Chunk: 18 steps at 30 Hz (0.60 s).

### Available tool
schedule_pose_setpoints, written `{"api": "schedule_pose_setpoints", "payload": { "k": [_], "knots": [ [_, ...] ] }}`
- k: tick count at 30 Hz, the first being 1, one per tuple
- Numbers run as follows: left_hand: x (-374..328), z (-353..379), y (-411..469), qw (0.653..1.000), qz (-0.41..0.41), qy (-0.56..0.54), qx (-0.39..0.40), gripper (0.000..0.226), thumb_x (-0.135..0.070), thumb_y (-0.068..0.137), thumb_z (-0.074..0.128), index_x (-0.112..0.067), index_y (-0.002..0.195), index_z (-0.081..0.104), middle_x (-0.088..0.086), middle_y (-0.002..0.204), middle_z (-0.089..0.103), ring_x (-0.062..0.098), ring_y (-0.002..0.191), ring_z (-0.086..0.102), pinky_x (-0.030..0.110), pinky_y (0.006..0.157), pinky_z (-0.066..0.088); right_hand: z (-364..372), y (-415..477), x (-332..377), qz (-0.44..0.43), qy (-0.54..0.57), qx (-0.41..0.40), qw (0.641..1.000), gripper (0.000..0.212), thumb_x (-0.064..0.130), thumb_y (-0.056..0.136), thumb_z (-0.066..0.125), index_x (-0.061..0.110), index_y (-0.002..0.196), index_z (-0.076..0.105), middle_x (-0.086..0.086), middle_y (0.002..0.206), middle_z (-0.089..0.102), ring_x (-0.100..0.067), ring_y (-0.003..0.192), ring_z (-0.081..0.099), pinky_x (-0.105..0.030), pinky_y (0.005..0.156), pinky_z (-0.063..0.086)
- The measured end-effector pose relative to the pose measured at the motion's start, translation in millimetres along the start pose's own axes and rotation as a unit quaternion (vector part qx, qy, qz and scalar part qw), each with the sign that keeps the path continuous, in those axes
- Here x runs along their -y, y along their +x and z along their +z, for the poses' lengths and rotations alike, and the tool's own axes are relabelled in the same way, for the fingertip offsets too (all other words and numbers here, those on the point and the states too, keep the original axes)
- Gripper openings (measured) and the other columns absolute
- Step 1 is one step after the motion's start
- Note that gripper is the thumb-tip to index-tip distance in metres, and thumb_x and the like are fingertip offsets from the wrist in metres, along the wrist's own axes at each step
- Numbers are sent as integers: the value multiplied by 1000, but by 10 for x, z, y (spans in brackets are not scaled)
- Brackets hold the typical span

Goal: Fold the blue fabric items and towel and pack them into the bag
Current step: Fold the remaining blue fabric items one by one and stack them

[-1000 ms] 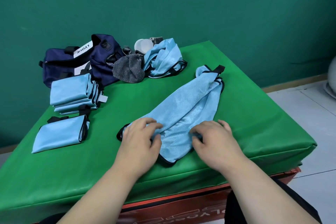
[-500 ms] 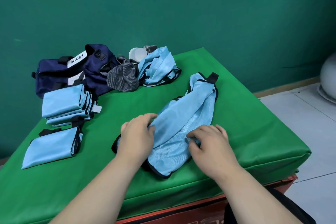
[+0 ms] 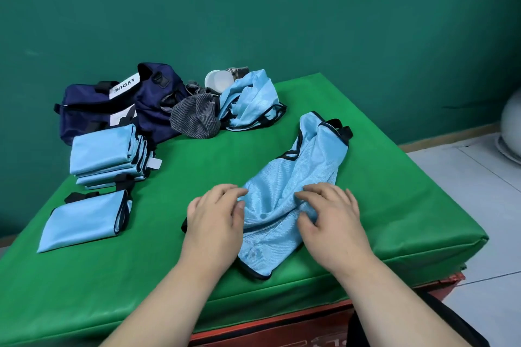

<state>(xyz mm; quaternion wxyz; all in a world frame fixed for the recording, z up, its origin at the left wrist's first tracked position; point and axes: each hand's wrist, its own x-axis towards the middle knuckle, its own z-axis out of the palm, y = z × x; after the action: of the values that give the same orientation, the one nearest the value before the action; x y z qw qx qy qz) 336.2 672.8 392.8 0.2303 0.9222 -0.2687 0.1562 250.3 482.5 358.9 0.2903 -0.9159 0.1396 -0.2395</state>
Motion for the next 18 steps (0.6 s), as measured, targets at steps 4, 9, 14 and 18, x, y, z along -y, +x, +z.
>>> {"api": "schedule_pose_setpoints", "payload": {
  "k": [4, 9, 14, 18],
  "knots": [
    [3, 5, 113, 996, -49, 45, 61, 28, -33, 99, 51, -34, 126, 59, -16, 127, 52, 10, 119, 48, 33, 100, 24, -12, 16, 6, 32, -17, 41, 999, 37, 35, 85, 48, 34, 117, 67, 20, 120, 59, -8, 124, 45, -49, 122, 7],
    [44, 14, 210, 982, -112, 98, 119, 42, -40, 97, 52, -36, 138, 48, -10, 133, 52, 17, 124, 47, 41, 103, 31, -46, 25, 28, 72, -52, 70, 994, 33, 34, 91, 49, 35, 120, 64, 17, 116, 59, -11, 125, 44, -53, 122, -1],
    [123, -10, 263, 973, -153, 111, 133, 40, -47, 98, 43, -30, 134, 52, -1, 126, 57, 25, 118, 48, 40, 98, 39, -49, 32, 44, 70, -67, 76, 992, 34, 36, 92, 48, 35, 122, 63, 15, 116, 58, -12, 126, 43, -56, 121, -3],
    [157, -39, 281, 974, -168, 74, 136, 29, -37, 99, 47, -31, 125, 57, -5, 107, 67, 24, 101, 60, 40, 89, 48, -36, 33, 52, 70, -71, 68, 993, 33, 37, 91, 50, 35, 120, 65, 13, 113, 56, -13, 124, 44, -56, 121, -2]
  ]
}}
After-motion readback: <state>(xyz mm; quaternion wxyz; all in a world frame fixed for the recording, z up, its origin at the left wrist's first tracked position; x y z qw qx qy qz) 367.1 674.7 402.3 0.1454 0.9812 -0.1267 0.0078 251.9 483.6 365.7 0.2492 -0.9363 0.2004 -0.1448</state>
